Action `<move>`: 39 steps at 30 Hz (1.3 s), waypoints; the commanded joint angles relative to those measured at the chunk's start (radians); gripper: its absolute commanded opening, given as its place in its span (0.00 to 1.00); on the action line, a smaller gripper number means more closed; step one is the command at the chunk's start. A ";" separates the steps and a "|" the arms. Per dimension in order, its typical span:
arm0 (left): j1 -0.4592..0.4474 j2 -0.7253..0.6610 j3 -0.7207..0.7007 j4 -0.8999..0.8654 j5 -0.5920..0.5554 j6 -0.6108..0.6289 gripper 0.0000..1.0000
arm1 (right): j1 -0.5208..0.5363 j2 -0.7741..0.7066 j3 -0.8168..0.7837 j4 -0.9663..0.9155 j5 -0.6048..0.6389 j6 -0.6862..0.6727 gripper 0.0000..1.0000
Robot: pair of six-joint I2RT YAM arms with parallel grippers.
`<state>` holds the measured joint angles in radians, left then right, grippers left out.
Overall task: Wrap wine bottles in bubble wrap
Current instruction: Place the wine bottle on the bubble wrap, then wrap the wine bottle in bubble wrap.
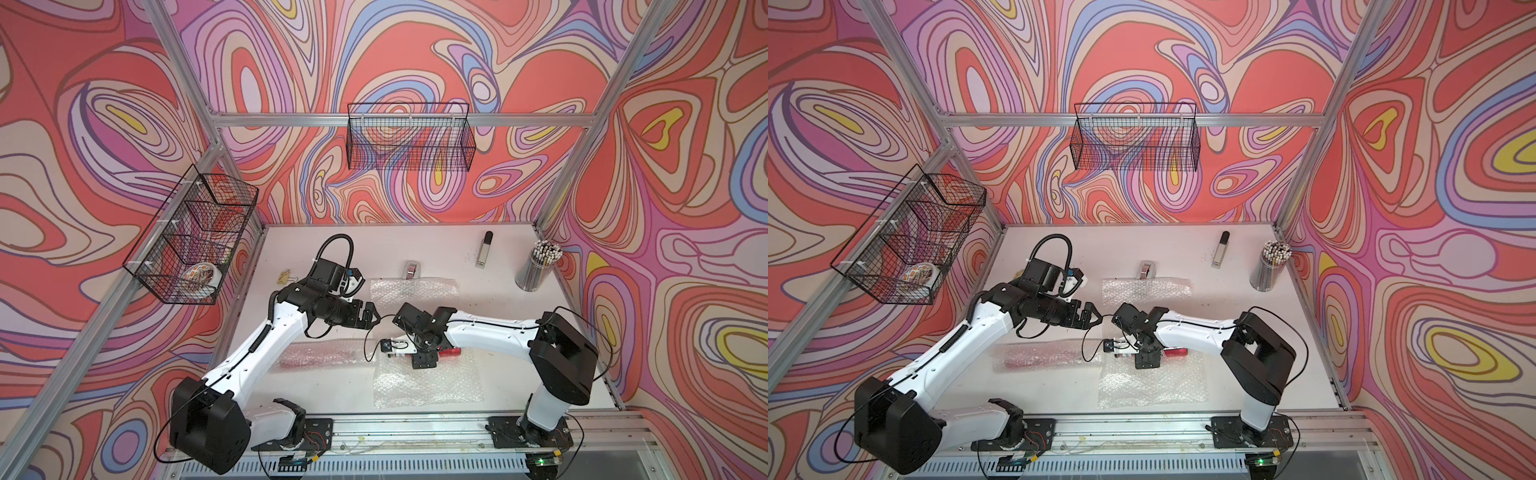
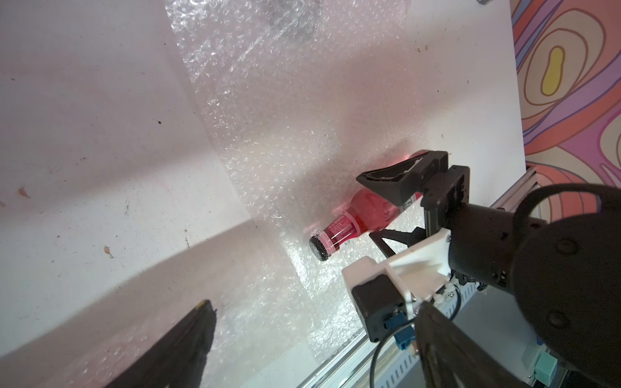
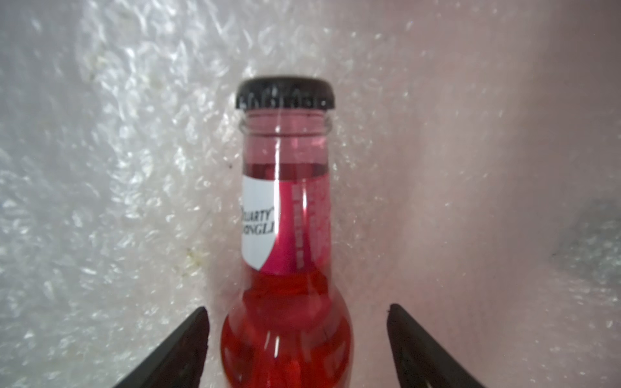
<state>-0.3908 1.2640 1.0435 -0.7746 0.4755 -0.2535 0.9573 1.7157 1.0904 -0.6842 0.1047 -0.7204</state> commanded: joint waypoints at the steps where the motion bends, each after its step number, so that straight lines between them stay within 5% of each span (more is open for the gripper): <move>1: 0.008 0.003 -0.008 -0.018 0.014 0.023 0.94 | 0.006 -0.095 -0.035 0.043 0.011 0.025 0.93; 7: 0.008 0.004 -0.001 -0.028 0.018 0.033 0.94 | 0.007 -0.288 -0.094 -0.031 0.005 0.049 0.93; 14: 0.007 0.015 0.009 -0.028 0.055 0.029 0.94 | 0.045 -0.503 -0.195 -0.243 -0.169 0.060 0.87; 22: 0.008 0.014 0.001 -0.004 0.084 -0.006 0.93 | 0.171 -0.425 -0.321 -0.169 -0.201 0.111 0.68; 26: 0.008 0.009 -0.003 -0.012 0.078 -0.004 0.93 | 0.203 -0.343 -0.333 -0.132 -0.155 0.130 0.67; 33: 0.007 0.021 -0.002 -0.021 0.069 0.009 0.93 | 0.207 -0.269 -0.349 -0.088 -0.089 0.158 0.61; 39: 0.007 0.028 -0.003 -0.023 0.066 0.016 0.93 | 0.207 -0.249 -0.363 -0.071 -0.079 0.157 0.46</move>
<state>-0.3904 1.2846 1.0435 -0.7799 0.5423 -0.2504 1.1599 1.4513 0.7444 -0.7780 0.0124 -0.5735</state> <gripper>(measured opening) 0.934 0.465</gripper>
